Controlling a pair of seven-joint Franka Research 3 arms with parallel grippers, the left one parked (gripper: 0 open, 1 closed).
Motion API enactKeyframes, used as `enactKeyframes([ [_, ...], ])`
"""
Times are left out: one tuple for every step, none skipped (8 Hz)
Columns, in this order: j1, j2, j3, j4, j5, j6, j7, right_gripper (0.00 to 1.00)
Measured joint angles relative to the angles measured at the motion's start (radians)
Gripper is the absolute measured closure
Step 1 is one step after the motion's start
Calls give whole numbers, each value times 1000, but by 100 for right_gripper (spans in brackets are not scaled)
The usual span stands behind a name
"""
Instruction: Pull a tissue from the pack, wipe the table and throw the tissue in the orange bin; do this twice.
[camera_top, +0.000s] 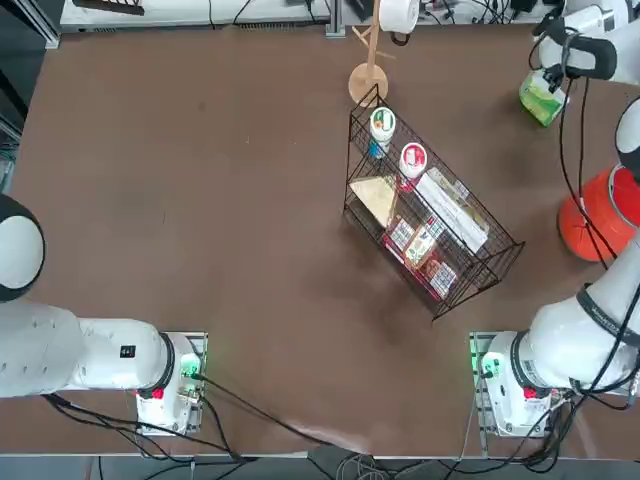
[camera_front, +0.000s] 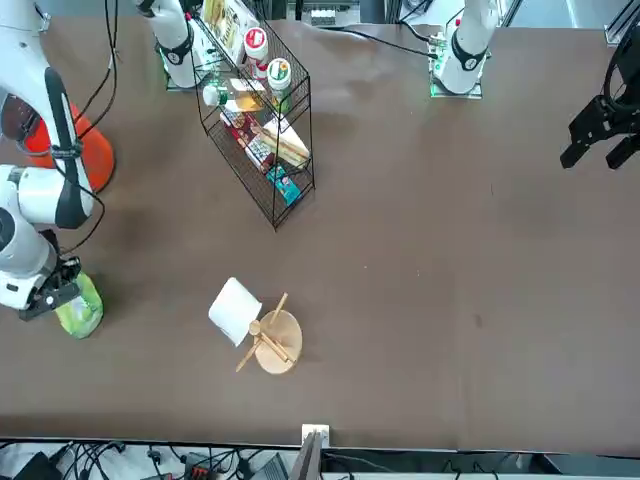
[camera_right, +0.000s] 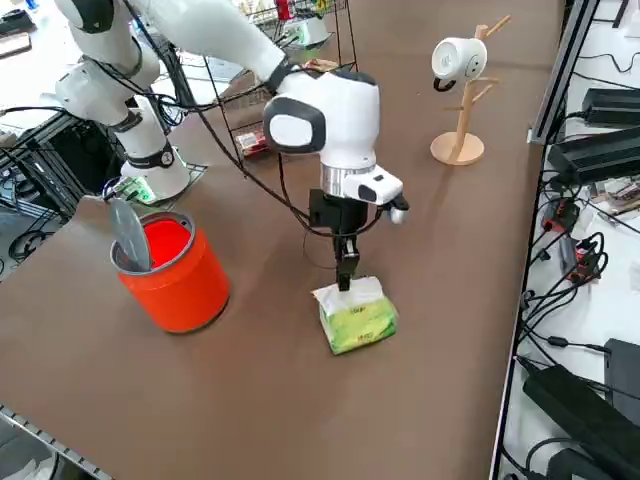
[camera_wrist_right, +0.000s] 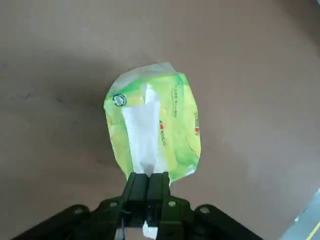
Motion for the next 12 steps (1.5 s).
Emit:
enactKeyframes([
  [9,-15,0,14,4,-43,9,99],
  [18,-28,1,21,6,-79,31,99],
  [30,-44,1,25,18,-117,66,99],
  [48,-65,2,28,55,-161,107,99],
  [73,-92,2,30,101,-216,160,99],
  [102,-124,3,32,148,-282,229,99],
  [131,-158,4,33,199,-349,296,99],
  [156,-190,5,34,246,-412,349,99],
  [174,-221,5,34,302,-480,396,99],
  [188,-250,6,33,373,-552,438,99],
  [200,-274,6,32,447,-612,481,99],
  [216,-293,6,24,504,-644,541,99],
])
